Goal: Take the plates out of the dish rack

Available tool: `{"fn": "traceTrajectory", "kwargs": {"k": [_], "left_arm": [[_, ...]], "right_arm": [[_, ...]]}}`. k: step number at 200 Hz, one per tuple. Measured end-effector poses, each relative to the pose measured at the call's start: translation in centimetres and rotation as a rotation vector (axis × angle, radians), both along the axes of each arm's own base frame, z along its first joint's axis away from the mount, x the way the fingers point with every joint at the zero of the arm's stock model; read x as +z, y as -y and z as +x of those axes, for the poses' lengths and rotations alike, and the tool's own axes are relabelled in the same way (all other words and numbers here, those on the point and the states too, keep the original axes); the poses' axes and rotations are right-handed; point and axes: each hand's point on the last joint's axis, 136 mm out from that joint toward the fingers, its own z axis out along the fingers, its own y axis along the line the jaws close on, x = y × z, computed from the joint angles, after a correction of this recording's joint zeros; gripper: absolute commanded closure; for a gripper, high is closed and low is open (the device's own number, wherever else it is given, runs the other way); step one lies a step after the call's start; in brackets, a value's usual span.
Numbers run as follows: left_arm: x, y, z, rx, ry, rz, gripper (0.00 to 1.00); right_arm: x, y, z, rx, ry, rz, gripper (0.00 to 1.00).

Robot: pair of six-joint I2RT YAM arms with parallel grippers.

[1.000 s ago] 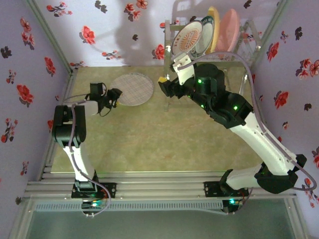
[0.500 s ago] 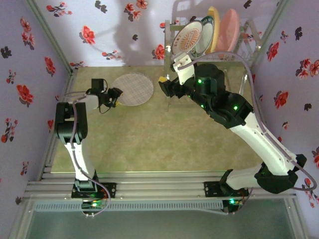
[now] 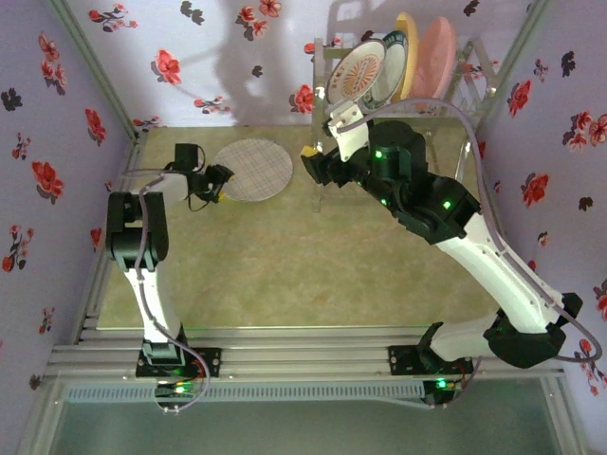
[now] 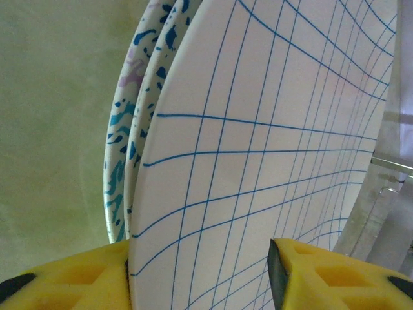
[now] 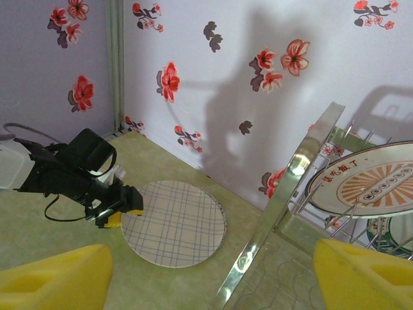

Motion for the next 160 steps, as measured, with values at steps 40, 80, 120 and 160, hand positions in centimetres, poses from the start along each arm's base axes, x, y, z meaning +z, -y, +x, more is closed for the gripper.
{"fn": "traceTrajectory", "kwargs": {"k": [40,80,120,160], "left_arm": [[0.1,-0.4,-0.1,0.002,-0.021,0.03,0.38],[-0.4,-0.8,-0.8,0.003,-0.064,0.058,0.33],[-0.3,-1.4,-1.0,0.0,-0.082,0.105,0.23],[1.0,-2.1,-1.9,0.027,-0.09,0.16,0.2]], "right_arm": [[0.0,0.0,0.0,0.0,0.0,-0.001,0.18],[0.0,0.0,0.0,0.0,0.0,0.0,0.18],[0.5,0.3,0.2,-0.019,0.01,0.005,0.18],[2.9,2.8,1.0,-0.145,0.097,-0.024,0.16]]}}
